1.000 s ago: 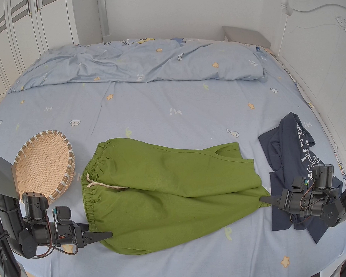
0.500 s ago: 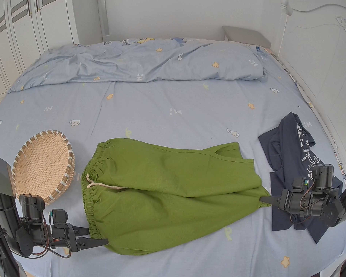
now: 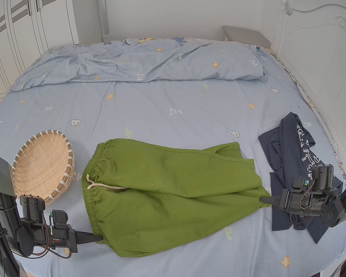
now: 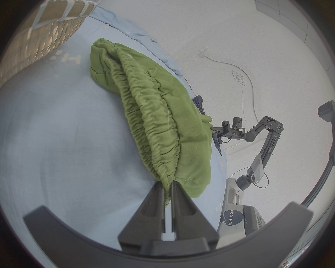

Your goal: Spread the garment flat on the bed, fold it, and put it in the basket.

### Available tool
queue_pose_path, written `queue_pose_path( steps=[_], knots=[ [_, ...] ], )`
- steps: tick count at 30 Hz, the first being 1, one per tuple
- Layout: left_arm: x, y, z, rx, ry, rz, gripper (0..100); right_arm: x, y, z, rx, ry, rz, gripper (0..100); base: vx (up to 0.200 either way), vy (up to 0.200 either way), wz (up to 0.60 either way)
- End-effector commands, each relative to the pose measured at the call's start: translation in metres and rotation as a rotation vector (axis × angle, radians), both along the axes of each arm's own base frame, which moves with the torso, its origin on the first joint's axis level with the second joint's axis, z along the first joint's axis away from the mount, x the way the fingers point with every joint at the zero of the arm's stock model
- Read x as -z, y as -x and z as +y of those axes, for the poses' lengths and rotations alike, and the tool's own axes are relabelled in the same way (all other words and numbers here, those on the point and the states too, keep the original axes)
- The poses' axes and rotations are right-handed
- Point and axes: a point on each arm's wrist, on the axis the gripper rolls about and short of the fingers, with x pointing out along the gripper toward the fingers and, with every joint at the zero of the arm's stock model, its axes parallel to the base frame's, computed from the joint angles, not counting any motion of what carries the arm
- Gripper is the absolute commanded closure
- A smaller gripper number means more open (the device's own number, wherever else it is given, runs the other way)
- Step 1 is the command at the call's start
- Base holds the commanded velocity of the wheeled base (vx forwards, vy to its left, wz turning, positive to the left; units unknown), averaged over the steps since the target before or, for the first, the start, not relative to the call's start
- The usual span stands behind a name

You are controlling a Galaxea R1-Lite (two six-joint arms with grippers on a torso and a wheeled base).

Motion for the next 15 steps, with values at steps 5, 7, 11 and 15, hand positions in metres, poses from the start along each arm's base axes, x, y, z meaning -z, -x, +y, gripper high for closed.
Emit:
queue_pose_path(
  steps=[5,7,11,15],
  knots=[
    [-0.001,0.005,0.004,-0.031,0.014,0.032,100,0.0,0.0,0.001,-0.004,0.0,0.002,100,0.0,0.0,0.0],
    [-0.001,0.007,0.006,-0.051,0.027,0.071,100,0.0,0.001,0.001,-0.006,0.001,0.006,100,0.0,0.0,0.0],
    [-0.015,0.021,0.012,-0.108,0.042,0.139,100,-0.002,0.009,0.003,-0.014,0.007,0.006,100,0.0,0.0,0.0],
    [-0.03,0.036,0.017,-0.158,0.046,0.154,100,-0.009,0.024,0.009,-0.038,0.009,0.009,100,0.0,0.0,0.0]
  ],
)
